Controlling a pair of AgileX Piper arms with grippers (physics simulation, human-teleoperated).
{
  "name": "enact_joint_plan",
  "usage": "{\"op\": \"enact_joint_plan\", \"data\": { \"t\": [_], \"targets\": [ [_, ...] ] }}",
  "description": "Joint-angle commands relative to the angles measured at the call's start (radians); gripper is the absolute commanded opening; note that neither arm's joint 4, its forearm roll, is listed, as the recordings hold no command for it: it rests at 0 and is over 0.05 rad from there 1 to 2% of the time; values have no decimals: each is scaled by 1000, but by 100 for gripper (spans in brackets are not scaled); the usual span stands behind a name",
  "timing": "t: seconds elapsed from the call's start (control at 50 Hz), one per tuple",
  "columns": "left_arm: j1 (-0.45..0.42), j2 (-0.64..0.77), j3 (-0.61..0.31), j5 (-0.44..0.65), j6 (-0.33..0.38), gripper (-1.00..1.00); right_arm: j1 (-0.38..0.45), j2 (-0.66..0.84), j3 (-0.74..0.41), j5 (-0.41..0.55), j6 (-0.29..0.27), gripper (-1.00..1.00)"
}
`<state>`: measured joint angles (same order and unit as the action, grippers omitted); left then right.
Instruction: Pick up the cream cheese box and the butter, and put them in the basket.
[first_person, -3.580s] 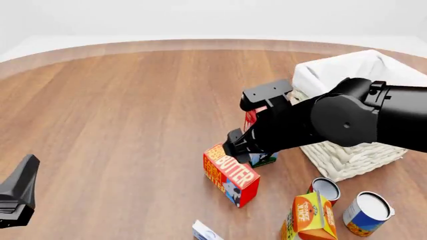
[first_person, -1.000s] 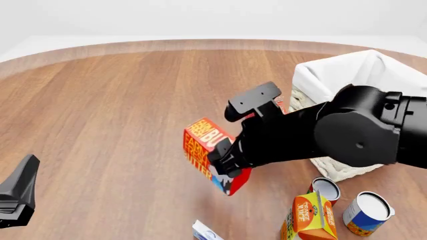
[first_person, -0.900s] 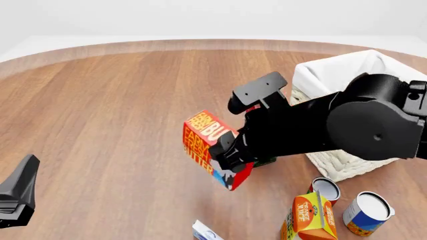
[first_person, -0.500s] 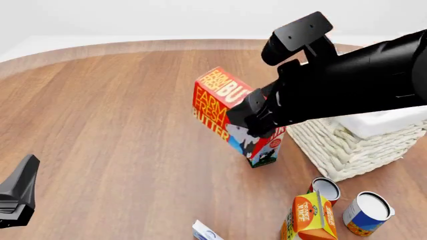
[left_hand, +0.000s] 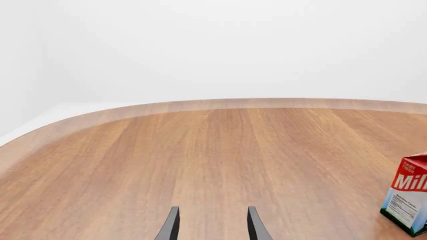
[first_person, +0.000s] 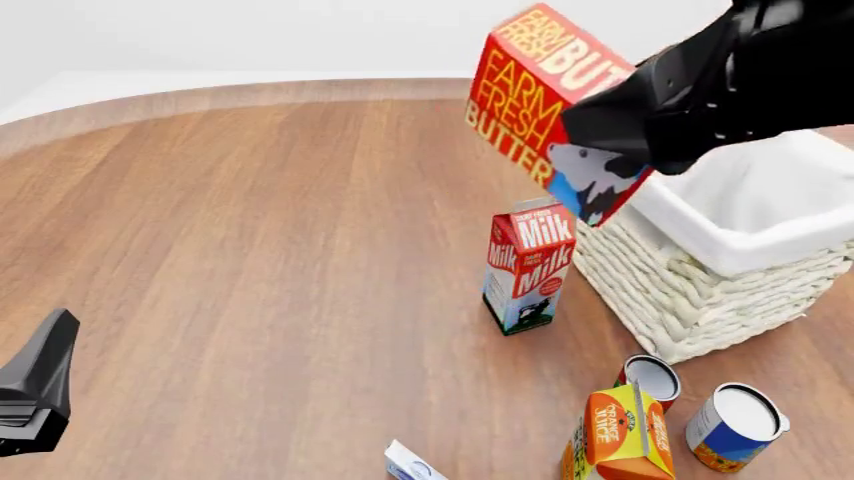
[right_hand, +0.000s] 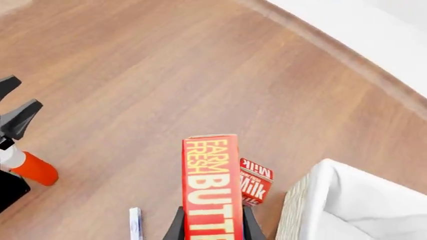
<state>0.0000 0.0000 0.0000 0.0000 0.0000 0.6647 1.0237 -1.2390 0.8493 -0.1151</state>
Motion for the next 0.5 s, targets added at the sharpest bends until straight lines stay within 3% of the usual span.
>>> {"op": "enact_joint_plan", "data": {
  "t": [0.02,0.32,0.5],
  "targets": [
    [0,0,0,0,0,100,-128,-61,-110,65,-30,-100],
    [0,0,0,0,0,100,-314,-52,-195,77,16,-100],
    [0,0,0,0,0,100,-369,-76,-124,23,46,-100]
  ]
}}
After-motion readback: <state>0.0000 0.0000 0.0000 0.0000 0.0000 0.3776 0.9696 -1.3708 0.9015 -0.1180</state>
